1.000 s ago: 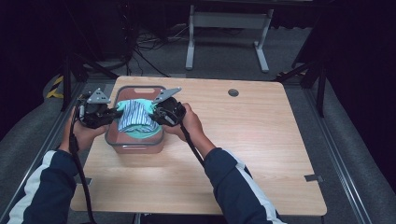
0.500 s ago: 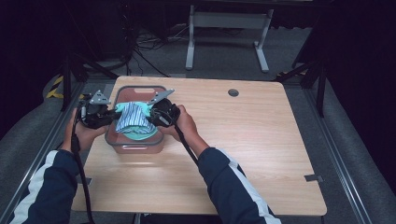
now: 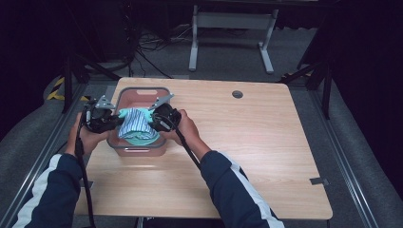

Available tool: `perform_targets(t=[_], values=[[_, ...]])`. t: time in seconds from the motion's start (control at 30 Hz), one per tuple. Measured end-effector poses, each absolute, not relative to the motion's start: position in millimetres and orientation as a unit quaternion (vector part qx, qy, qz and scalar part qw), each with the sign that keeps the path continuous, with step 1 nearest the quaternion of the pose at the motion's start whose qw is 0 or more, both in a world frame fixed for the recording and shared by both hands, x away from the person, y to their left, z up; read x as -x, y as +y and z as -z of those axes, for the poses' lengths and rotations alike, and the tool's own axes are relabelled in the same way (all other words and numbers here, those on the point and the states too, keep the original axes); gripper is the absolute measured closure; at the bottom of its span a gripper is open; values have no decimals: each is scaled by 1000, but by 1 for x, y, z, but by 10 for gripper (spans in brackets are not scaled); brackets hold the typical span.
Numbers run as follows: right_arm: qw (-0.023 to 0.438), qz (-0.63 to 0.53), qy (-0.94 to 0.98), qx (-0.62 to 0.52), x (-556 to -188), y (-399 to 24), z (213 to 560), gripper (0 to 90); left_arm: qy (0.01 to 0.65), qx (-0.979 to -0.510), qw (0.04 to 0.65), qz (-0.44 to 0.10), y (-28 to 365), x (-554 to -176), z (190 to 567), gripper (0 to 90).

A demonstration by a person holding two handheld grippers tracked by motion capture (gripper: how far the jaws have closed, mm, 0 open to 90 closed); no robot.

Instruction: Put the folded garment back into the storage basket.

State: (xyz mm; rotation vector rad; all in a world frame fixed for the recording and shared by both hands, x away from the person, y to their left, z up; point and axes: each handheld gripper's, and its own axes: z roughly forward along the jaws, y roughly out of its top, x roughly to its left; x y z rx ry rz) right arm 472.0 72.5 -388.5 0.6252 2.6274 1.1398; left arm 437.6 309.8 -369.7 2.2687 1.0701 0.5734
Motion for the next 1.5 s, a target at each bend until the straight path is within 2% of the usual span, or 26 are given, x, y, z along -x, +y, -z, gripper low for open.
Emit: perform_targets(t=[0.07,0.27,0.53,0.77,1.5], values=[[107,-379,895,-210,-472,73,389,740,405,-844,279,-214,311,-438,371,778],[106,-383,893,-212,-471,71,387,749,418,-840,264,-223,308,-438,375,635],[109,-383,892,-213,-468,65,386,734,416,-833,283,-230,306,-429,369,525],[118,-374,896,-209,-463,55,385,687,409,-826,312,-232,299,-415,368,442],[162,-331,907,-203,-445,9,367,562,392,-820,330,-256,259,-378,355,287]])
